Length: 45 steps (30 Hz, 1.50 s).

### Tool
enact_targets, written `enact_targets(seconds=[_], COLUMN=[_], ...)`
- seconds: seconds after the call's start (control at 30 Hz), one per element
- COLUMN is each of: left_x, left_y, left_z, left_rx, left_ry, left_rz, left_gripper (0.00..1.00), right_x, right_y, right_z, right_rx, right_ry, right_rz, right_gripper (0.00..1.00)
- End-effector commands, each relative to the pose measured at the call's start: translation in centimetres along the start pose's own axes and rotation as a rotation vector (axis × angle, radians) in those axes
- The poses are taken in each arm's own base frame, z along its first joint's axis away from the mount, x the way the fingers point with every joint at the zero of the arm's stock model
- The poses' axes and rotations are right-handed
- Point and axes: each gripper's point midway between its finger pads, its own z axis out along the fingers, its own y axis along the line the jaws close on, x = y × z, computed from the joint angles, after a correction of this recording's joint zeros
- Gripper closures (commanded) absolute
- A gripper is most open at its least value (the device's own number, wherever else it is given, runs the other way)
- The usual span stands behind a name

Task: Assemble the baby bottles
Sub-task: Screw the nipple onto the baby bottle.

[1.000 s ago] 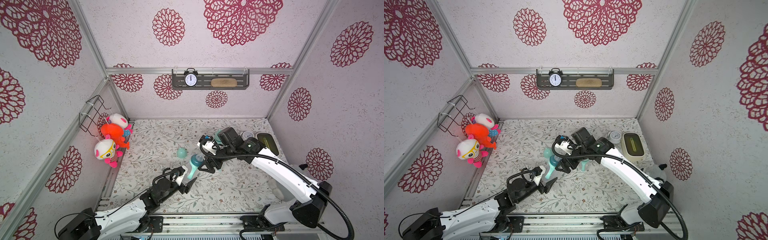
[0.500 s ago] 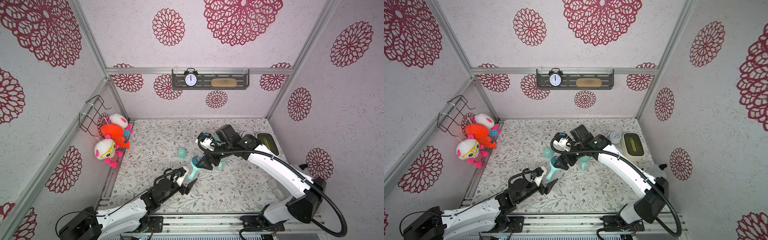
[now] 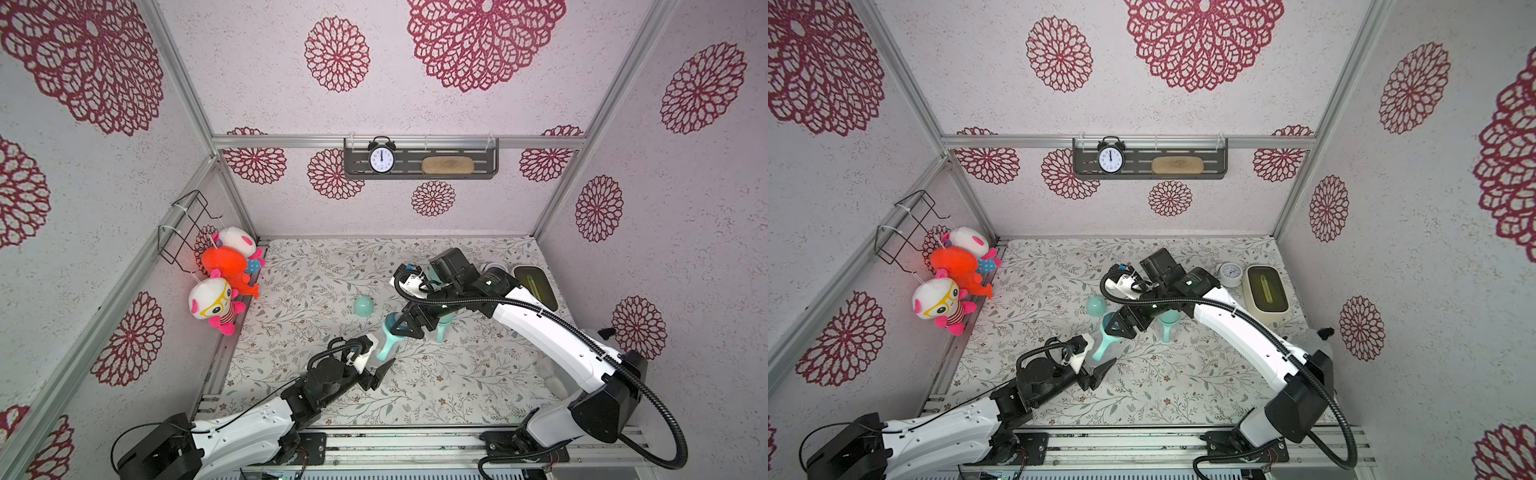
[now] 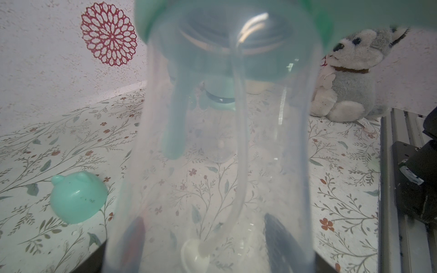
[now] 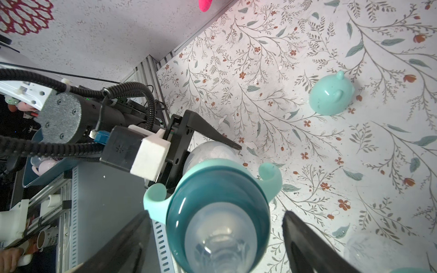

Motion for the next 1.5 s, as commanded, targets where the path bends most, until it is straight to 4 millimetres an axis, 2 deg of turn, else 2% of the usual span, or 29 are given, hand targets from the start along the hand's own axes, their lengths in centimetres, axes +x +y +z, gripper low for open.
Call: enact_targets(seconds=[0.0,0.73,0.87,1.03,1.13,1.27,1.33,1.43,1.47], left_x=[-2.3,-2.6,-2.6,-3.0,-3.1,-3.4,-3.6,-3.9,-4.0], left_y=[-0.4,-0.4,-0.4,-0.2,0.6,1.7,1.9,2.0,1.9], left_z=[-0.1,-0.2,-0.2,-0.2,-0.1,-0.3,-0.4,-0.3,-0.3], left_rx=[0.007,0.004,0.003,-0.015,-0.066,-0.136,-0.16,-0.182,-0.183], left_ry=[-0.072,-0.077,-0.078,-0.081,-0.063,-0.076,-0.08,-0.081,-0.081], left_rz=[0.006,0.01,0.01,0.012,0.021,0.025,0.039,0.059,0.067], left_gripper=[1.0,1.0,1.0,1.0,1.0,1.0,1.0,1.0,1.0], right_x=[-0.9,-0.6,-0.7,-0.6,-0.6,-0.8,-0.8,-0.7,-0.6], right_y=[0.5,0.0,0.3,0.4,0.1,0.6,0.0,0.2,0.1], right_z=[-0.4,0.1,0.2,0.5,0.5,0.7,0.7,1.3,1.5], right_rx=[-0.023,-0.021,-0.038,-0.048,-0.019,-0.002,0.04,0.028,0.032], right_ry=[-0.026,-0.011,-0.013,0.005,0.033,0.054,0.07,0.094,0.105], right_rz=[-0.005,0.017,0.021,0.047,0.109,0.237,0.349,0.524,0.578], right_gripper=[0.12,0.17,0.22,0.34,0.41,0.48,0.5,0.64,0.62])
